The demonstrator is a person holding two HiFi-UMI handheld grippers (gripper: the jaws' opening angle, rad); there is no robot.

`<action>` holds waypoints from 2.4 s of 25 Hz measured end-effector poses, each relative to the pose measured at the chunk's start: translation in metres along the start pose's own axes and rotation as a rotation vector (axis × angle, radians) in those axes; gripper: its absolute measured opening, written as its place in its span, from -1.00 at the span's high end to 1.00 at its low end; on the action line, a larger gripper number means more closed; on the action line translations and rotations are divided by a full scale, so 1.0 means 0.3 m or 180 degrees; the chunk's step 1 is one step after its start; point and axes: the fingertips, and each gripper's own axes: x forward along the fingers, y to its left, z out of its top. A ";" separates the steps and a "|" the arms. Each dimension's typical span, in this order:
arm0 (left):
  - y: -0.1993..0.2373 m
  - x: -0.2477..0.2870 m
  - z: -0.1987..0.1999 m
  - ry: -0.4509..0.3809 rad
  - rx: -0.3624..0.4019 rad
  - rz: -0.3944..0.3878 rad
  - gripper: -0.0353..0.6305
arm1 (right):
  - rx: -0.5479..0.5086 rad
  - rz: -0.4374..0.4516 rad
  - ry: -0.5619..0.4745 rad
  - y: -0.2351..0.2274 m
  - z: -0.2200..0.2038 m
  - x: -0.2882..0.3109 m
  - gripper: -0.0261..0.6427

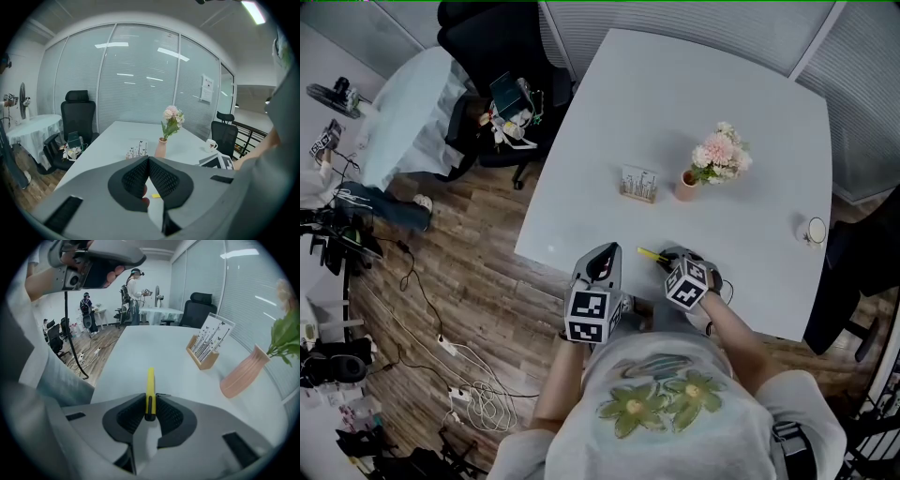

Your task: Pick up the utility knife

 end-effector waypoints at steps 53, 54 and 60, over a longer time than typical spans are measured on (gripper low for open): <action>-0.009 0.042 0.101 -0.0147 0.0112 -0.0171 0.88 | 0.0135 -0.0531 -0.1042 -0.146 0.341 -0.441 0.71; -0.010 0.042 0.100 -0.0147 0.0113 -0.0171 0.88 | 0.0142 -0.0556 -0.1079 -0.149 0.346 -0.450 0.71; -0.018 0.031 0.103 -0.0158 0.0115 -0.0181 0.88 | 0.0192 -0.0745 -0.1294 -0.160 0.377 -0.513 0.71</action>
